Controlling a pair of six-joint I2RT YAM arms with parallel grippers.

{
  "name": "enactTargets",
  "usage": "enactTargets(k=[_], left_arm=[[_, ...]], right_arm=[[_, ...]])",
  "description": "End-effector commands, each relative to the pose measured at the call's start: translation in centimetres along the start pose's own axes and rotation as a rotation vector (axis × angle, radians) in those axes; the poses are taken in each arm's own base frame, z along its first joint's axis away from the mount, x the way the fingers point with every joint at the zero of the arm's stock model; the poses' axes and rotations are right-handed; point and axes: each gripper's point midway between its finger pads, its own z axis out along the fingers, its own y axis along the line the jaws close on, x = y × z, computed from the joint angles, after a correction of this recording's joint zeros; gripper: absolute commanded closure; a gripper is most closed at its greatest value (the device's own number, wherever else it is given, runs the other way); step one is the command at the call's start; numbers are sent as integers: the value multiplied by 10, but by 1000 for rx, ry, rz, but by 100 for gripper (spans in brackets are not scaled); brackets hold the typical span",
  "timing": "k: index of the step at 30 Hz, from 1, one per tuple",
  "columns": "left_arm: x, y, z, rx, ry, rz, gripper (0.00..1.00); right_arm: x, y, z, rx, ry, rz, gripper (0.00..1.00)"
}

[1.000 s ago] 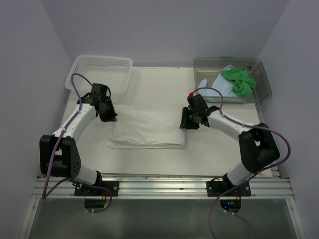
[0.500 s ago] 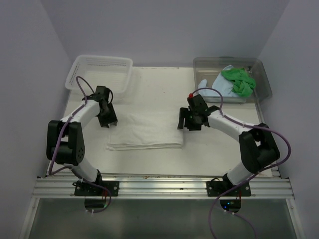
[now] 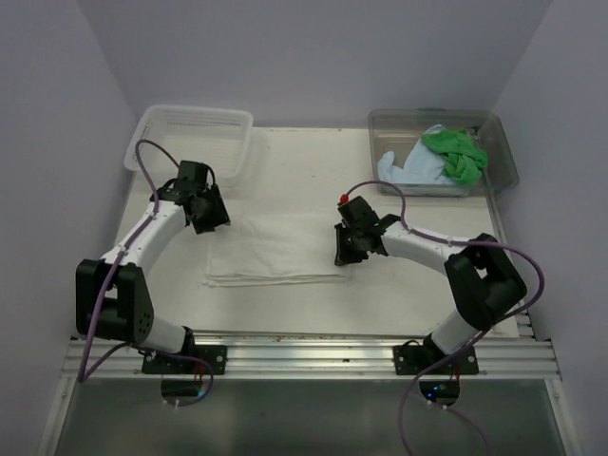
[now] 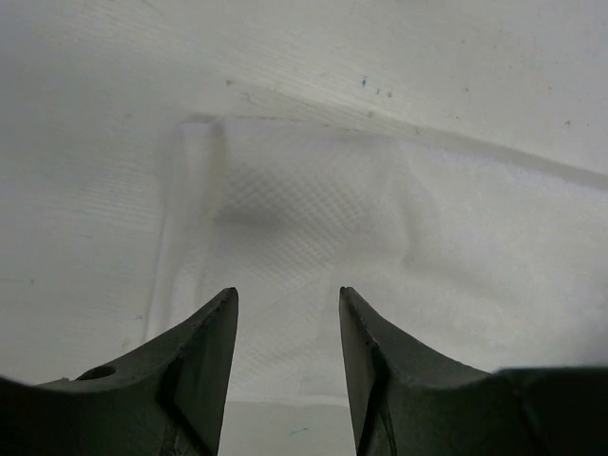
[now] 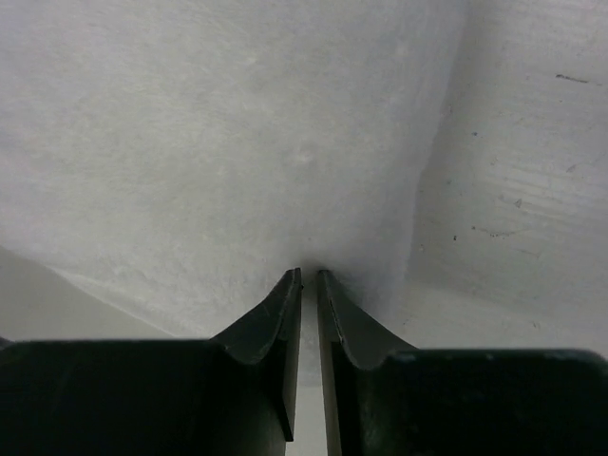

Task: Roll the towels
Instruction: Fold the towel

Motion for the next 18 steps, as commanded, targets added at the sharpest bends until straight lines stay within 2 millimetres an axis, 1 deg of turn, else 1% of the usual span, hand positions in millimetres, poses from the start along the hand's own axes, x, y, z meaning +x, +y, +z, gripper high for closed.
enactTargets(k=[1,2,3,4,5,6,7,8,9,10,11,12,13,14,15,17,18], left_arm=[[-2,-24,20,103,-15,-16,51],[-2,-22,27,84,-9,-16,51],[-5,-23,31,76,-6,-15,51],[-1,-20,44,54,26,-13,52],[-1,-16,51,25,31,-17,53],[-4,-12,55,-5,29,-18,53],[0,-7,65,-32,54,-17,53],[0,-5,68,-53,58,-19,54],[-1,-4,70,-61,62,-21,54],[3,-1,74,-76,82,-21,54],[2,-1,73,-78,83,-23,55],[1,-2,72,-74,82,-23,55],[-2,-3,68,-69,74,-23,55],[-6,-5,64,-64,63,-22,55],[-6,-6,60,-61,62,-21,55],[-13,-7,48,-53,32,-24,55],[-14,-8,40,-44,18,-22,54]], right_arm=[[17,-6,24,9,61,36,85],[20,-8,25,17,74,37,86],[18,-8,22,19,70,32,86],[15,-9,19,24,57,29,86],[12,-9,14,31,46,26,86],[0,-8,4,39,-2,17,85],[-5,-8,-1,46,-22,9,85],[-9,-7,-8,49,-28,4,84],[-26,-6,-16,53,-77,3,84],[-31,-5,-19,49,-88,5,82],[-39,-4,-21,38,-105,12,82],[-53,-2,-25,28,-131,23,82],[-58,-2,-22,32,-133,24,81],[-72,2,-26,33,-166,27,81],[-80,-1,-24,49,-179,28,81],[-91,-5,-13,79,-186,40,80],[-106,-5,-13,77,-207,54,80]])
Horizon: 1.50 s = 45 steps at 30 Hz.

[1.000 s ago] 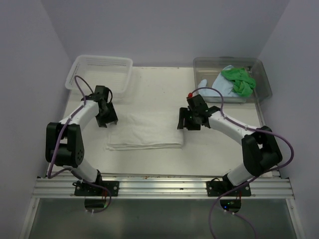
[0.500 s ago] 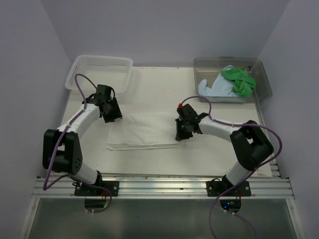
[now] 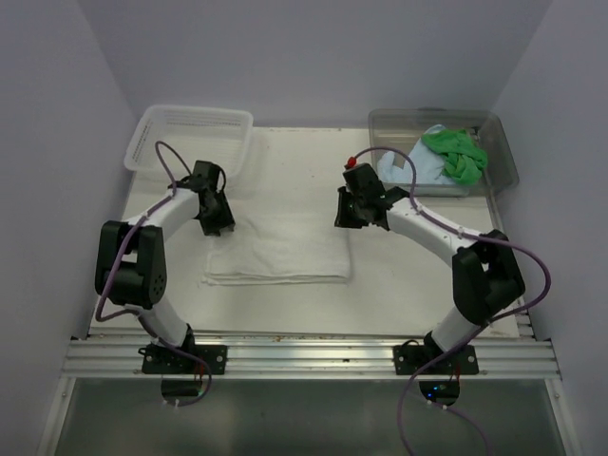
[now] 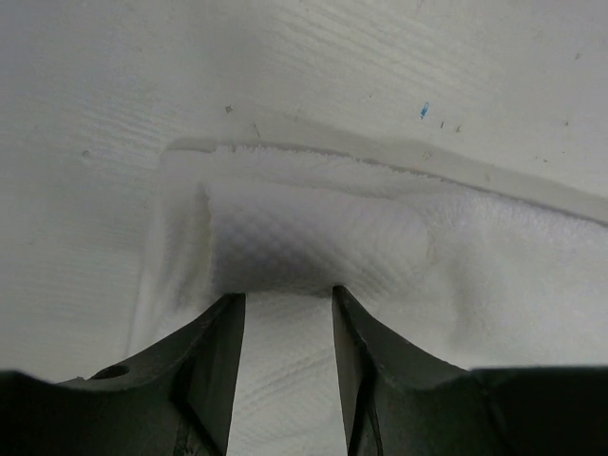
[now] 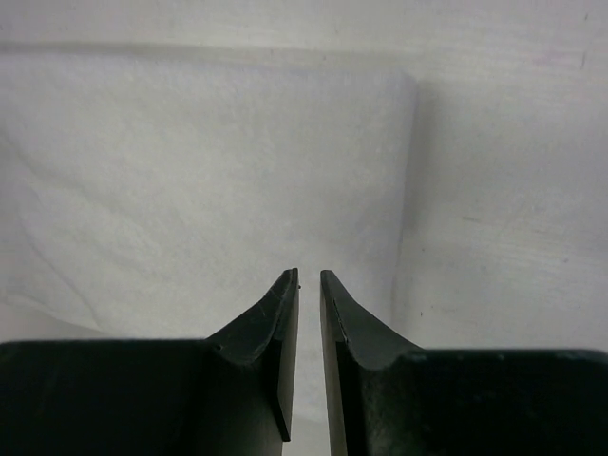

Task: Roll the towels
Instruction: Fold the towel

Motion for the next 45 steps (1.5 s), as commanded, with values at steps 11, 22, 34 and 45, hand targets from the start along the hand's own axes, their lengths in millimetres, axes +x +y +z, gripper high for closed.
enactTargets(k=[11,22,34,45], left_arm=[[25,1,-9,66,16,5,53],[64,-2,-11,68,74,99,53],[59,-94,33,104,113,334,53],[-52,-223,-7,193,-170,502,52]], right_arm=[[-14,-36,86,166,83,41,82],[79,-88,26,238,163,128,84],[81,-64,-51,128,59,68,81],[68,-53,-28,111,89,-24,80]])
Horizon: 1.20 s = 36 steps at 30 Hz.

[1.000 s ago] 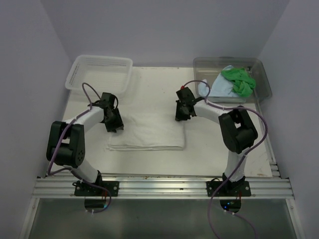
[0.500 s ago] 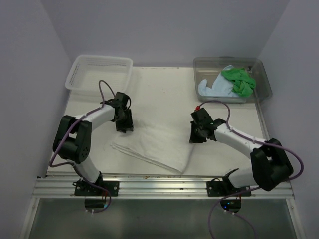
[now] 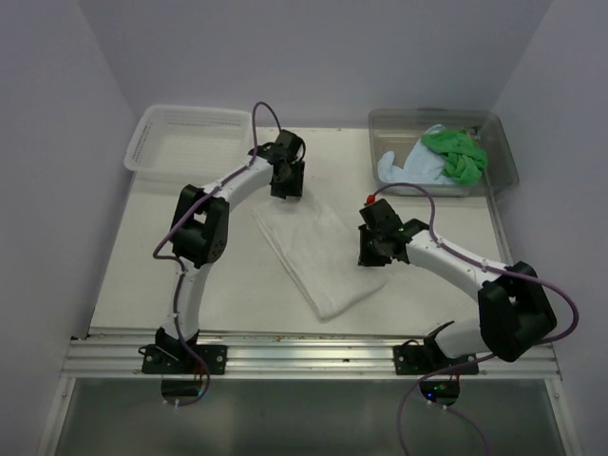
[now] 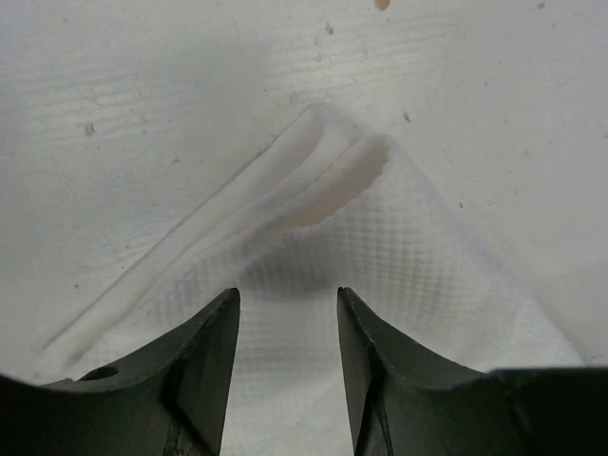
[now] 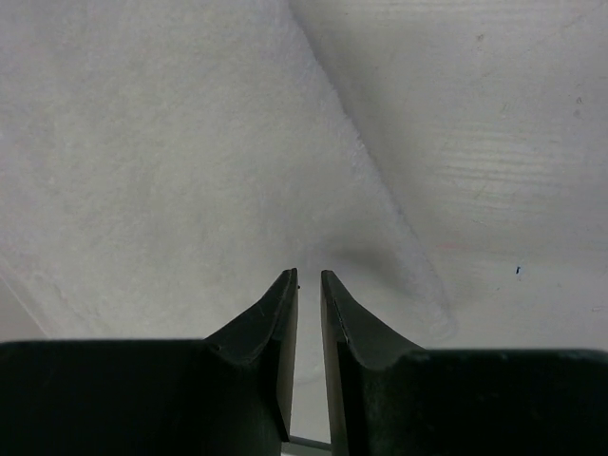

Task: Roll the towels
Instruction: Fold the towel

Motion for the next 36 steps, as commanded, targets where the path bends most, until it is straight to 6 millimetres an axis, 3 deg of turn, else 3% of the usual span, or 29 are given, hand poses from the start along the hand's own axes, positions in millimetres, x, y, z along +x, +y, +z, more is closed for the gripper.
enactTargets(k=[1,2,3,4,5,6,7,8,13,16,20,21,22,24,25,26,27,29,31,33,34,36], left_arm=[[-35,-11,-49,-16,-113,69,50],[-42,-14,-71,4,-149,68,50],[-39,-16,-79,14,-153,66,50],[-23,-17,-78,35,-117,66,50],[-23,-20,-95,66,-144,61,50],[-16,-21,-97,83,-134,57,50],[8,-21,-90,113,-73,41,50],[10,-25,-94,147,-90,33,50],[71,-13,-54,138,45,-43,56],[85,-10,-38,136,75,-63,57],[90,-2,-15,85,100,-61,58],[90,-1,-9,72,107,-56,58],[76,-3,-7,69,86,-42,58],[76,5,12,19,106,-21,58],[57,-1,13,22,71,-8,58],[63,4,25,-4,111,-1,58],[42,-2,24,9,77,5,58],[37,3,26,-40,84,18,58],[14,1,7,-48,33,30,57],[8,1,-12,-50,6,39,54],[-4,-3,-37,-29,-43,39,53],[-2,-3,-57,-11,-59,41,49]], right_arm=[[-8,6,6,-5,-2,-56,80],[-5,4,8,-1,10,-57,80],[0,4,11,-7,23,-55,80],[5,3,18,-11,35,-51,80],[10,5,21,-23,50,-40,80],[14,5,24,-25,60,-36,80],[21,4,31,-17,81,-39,80],[25,3,34,-12,88,-30,81],[35,1,43,-10,104,9,81],[36,-2,40,4,89,25,82],[41,-1,39,1,84,48,82],[44,1,39,-4,85,49,82],[47,2,40,-5,89,50,82],[52,9,40,-23,89,61,82],[53,13,41,-36,85,64,82],[57,21,41,-58,94,65,82],[57,26,42,-69,91,62,82],[57,44,39,-120,101,32,82],[46,59,30,-161,73,0,81],[36,60,22,-148,43,-12,80],[20,66,13,-157,-5,-22,78],[3,63,8,-126,-54,-30,77]])
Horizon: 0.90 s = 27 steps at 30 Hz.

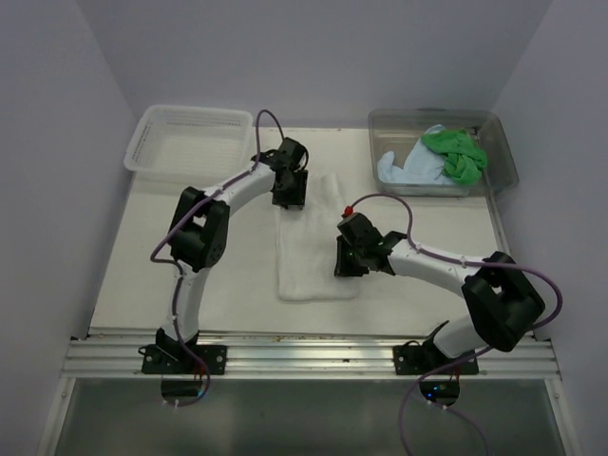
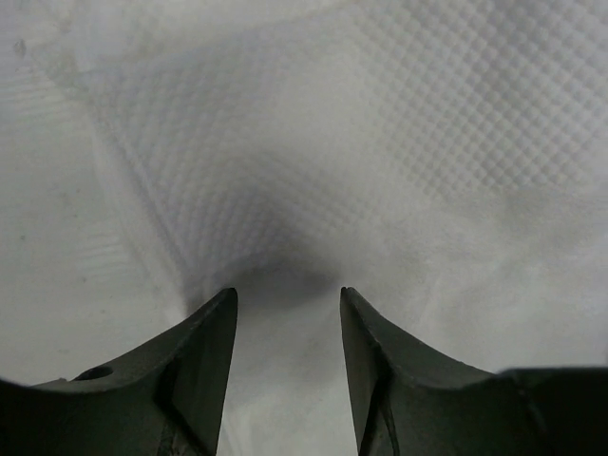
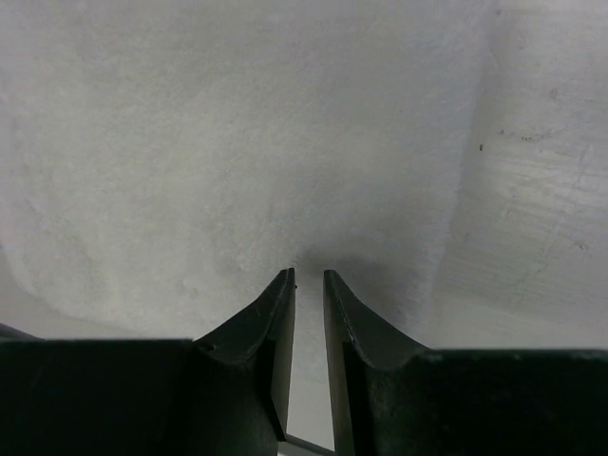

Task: Roll the towels
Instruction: Fold the towel

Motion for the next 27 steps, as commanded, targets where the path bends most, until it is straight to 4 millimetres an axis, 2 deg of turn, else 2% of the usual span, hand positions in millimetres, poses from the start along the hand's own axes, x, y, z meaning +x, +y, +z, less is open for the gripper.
enactTargets(k=[1,2,3,4,5,6,7,8,9,10,11,12,13,14,17,18,20,21,22,23,26,27], left_arm=[[-28,2,-82,13,-144,28,48],[-27,0,-92,25,-155,27,47],[-17,3,-96,26,-143,19,46],[-18,-1,-116,53,-173,11,46],[-15,0,-121,60,-174,1,46],[-1,3,-121,60,-150,-21,46],[1,1,-135,80,-172,-35,46],[8,-4,-138,112,-164,-43,46],[31,-3,-131,123,-122,-64,47],[41,-9,-133,170,-101,-72,48],[42,-17,-142,216,-132,-75,48],[67,-16,-132,218,-81,-87,50],[74,-23,-136,257,-78,-88,50],[98,-25,-128,261,-29,-91,51],[123,-40,-122,325,17,-88,53],[141,-42,-116,330,54,-90,54],[153,-49,-109,350,65,-82,54],[166,-49,-103,345,95,-77,54],[172,-49,-95,344,112,-69,54],[178,-45,-89,329,127,-64,54],[192,-29,-64,250,160,-42,55],[190,-25,-60,227,158,-27,55]], right_arm=[[-49,15,-24,-4,-121,-15,77],[-56,12,-20,10,-117,-26,77],[-64,12,-20,14,-121,-23,77],[-86,13,-23,2,-145,-11,78],[-93,9,-18,7,-135,4,78],[-106,11,-15,-14,-156,14,78],[-127,10,-16,-23,-186,26,78],[-138,11,-14,-23,-199,22,78],[-135,4,5,16,-145,16,78],[-162,14,0,1,-183,11,79],[-168,14,8,12,-171,-5,79],[-171,12,22,27,-150,-6,80],[-188,19,22,18,-175,-8,80],[-195,20,25,20,-179,-4,80],[-218,16,43,44,-180,18,81],[-221,12,50,61,-174,26,81],[-230,6,70,78,-161,35,81],[-239,9,71,82,-168,35,82],[-240,7,78,91,-157,36,82],[-232,-1,98,114,-119,35,82],[-231,-4,114,106,-79,69,82],[-233,1,115,76,-82,78,82]])
